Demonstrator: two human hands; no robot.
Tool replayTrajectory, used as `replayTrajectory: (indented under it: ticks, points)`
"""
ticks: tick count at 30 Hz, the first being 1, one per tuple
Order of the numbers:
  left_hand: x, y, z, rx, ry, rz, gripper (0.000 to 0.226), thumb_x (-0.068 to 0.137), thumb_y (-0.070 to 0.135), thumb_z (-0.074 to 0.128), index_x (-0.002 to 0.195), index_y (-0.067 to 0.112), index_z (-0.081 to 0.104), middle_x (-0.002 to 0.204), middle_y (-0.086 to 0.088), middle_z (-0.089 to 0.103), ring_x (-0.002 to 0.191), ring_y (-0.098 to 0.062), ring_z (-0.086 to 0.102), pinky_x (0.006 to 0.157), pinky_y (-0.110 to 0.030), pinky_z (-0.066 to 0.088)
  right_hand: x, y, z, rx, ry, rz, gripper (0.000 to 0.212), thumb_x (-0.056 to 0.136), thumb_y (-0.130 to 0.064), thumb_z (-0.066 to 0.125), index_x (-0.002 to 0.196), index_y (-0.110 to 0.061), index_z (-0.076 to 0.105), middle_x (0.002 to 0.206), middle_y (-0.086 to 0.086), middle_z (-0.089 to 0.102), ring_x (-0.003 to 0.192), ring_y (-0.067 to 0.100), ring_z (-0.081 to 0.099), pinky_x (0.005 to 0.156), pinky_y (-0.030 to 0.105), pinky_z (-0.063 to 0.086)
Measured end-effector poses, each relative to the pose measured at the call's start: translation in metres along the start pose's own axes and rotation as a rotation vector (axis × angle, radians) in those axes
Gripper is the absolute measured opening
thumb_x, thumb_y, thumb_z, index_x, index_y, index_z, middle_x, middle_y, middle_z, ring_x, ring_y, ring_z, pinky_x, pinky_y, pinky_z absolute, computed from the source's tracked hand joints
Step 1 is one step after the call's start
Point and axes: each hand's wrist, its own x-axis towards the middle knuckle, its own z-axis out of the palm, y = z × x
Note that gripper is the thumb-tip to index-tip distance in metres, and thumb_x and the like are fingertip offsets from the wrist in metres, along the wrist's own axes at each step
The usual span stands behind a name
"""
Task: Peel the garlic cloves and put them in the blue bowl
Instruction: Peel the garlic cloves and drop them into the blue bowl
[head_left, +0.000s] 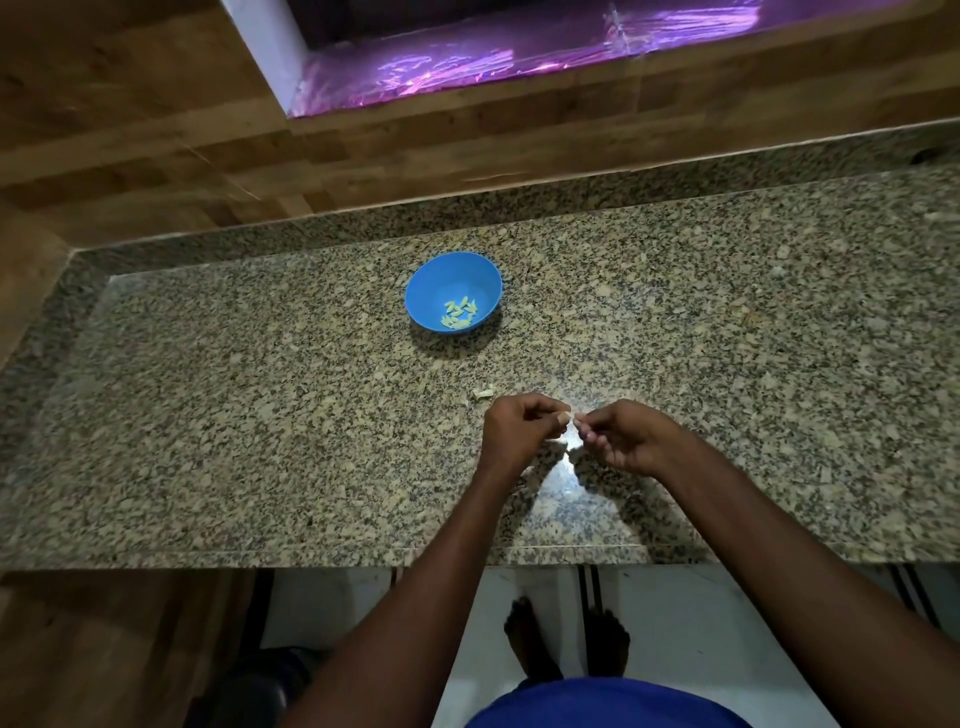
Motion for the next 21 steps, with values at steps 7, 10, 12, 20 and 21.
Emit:
replayTrajectory:
  ticks: [7,10,12,20,21]
  points:
    - [0.006,-0.002,-0.012,-0.078,-0.017,-0.072,0.010,0.089,0.006,0.074,0.097,0.000,0.076,0.079,-0.015,0.075,0.070,-0.021,0.070,0.071,-0.034,0.060,-0.005,0.009,-0.002,-0.418,0.212,-0.481,0.007,0.087,0.004,0.068,0.082,0.008,0.067,0.068,0.022,0.068,0.056,0.026,0.063,0.055,0.031,0.054]
    - [0.006,0.000,-0.009,-0.114,-0.055,-0.072,0.010,0.087,0.004,0.075,0.097,0.005,0.078,0.087,-0.014,0.076,0.079,-0.020,0.070,0.075,-0.037,0.062,-0.001,0.010,0.000,-0.545,0.249,-0.571,0.008,0.086,-0.002,0.074,0.079,0.000,0.070,0.067,0.016,0.071,0.056,0.023,0.068,0.057,0.034,0.056]
    - [0.006,0.002,-0.007,-0.144,-0.063,-0.082,0.014,0.086,0.000,0.075,0.098,0.006,0.078,0.092,-0.013,0.076,0.083,-0.019,0.070,0.075,-0.032,0.060,-0.001,0.012,0.002,-0.557,0.234,-0.594,0.005,0.085,0.001,0.072,0.081,0.000,0.071,0.065,0.011,0.071,0.050,0.016,0.067,0.049,0.027,0.052]
    - [0.010,-0.002,-0.008,-0.172,-0.059,-0.095,0.020,0.082,-0.004,0.076,0.097,0.008,0.078,0.095,-0.011,0.077,0.089,-0.019,0.069,0.082,-0.036,0.060,0.003,0.013,-0.001,-0.414,0.146,-0.550,0.010,0.087,0.009,0.064,0.089,0.004,0.072,0.080,0.026,0.073,0.071,0.041,0.072,0.063,0.044,0.062]
    - [0.011,-0.002,-0.007,-0.168,-0.057,-0.095,0.020,0.082,-0.004,0.076,0.098,0.007,0.078,0.096,-0.011,0.077,0.089,-0.019,0.069,0.082,-0.036,0.060,0.003,0.012,-0.001,-0.388,0.133,-0.543,0.006,0.087,0.007,0.067,0.089,0.006,0.072,0.081,0.026,0.073,0.075,0.043,0.073,0.063,0.046,0.062]
